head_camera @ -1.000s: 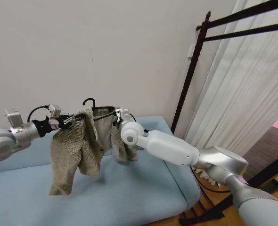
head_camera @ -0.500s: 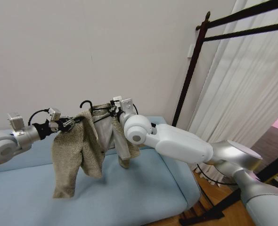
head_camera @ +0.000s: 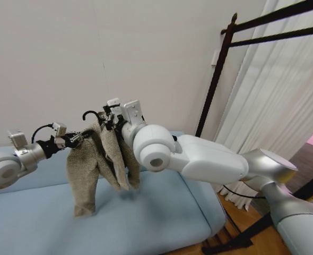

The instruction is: Pick up the clothes from the sofa and hang them on the clothes hanger.

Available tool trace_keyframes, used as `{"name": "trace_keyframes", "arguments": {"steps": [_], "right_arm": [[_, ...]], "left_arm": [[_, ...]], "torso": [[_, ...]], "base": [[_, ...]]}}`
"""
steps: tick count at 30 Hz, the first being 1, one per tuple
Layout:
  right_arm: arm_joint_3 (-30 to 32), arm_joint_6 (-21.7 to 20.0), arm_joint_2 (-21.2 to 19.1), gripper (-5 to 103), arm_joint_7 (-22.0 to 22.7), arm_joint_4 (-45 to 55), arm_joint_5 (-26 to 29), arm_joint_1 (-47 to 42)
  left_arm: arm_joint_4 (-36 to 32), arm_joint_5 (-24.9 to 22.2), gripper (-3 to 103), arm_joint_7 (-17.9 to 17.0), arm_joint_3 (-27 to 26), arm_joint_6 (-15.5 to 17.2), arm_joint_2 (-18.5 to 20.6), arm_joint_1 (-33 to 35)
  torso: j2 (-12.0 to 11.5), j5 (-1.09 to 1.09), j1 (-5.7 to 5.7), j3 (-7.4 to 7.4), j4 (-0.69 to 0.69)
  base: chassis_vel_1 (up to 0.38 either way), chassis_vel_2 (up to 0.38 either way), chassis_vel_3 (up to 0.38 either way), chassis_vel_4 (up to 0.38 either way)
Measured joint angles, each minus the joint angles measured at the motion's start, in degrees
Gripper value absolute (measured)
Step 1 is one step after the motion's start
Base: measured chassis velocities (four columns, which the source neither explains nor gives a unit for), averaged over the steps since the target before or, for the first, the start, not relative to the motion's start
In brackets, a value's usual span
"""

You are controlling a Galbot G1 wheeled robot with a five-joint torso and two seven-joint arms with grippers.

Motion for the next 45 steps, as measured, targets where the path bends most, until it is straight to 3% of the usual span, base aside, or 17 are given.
{"name": "trace_keyframes", "arguments": {"steps": [9,25,28,39,45], "right_arm": [[-2.15,0.88,2.00,1,-0.24,0.69,-1.32,-0.22],[5.81,-0.30,1.75,0,-3.37,0.13,-2.01,5.35],[6.39,-0.57,1.88,0,-4.60,-0.37,-4.18,5.24],[-2.49,-1.11,-0.69,0,-4.99,4.48,-6.08,-0.09],[-4.84,-0.36,0.39,0,-5.52,1.26,-8.73,-2.00]], "left_arm": [[-0.65,-1.46,3,-1.42,0.63,-0.26,-2.05,-1.53],[0.50,0.05,3,0.84,1.22,-0.07,-2.03,-0.92],[0.63,0.23,3,0.90,1.25,0.00,-1.90,-0.83],[0.06,-0.66,3,0.80,0.29,0.11,-1.28,-1.09],[-0.86,-2.30,3,0.92,-0.28,0.03,-0.28,-1.89]], "torso": [[0.00,0.00,0.00,0.00,0.01],[0.00,0.00,0.00,-0.01,0.00],[0.00,0.00,0.00,0.00,0.01],[0.00,0.00,0.00,0.00,0.00],[0.00,0.00,0.00,0.00,0.00]], "base": [[0.000,0.000,0.000,0.000],[0.000,0.000,0.000,0.000],[0.000,0.000,0.000,0.000],[0.000,0.000,0.000,0.000],[0.000,0.000,0.000,0.000]]}}
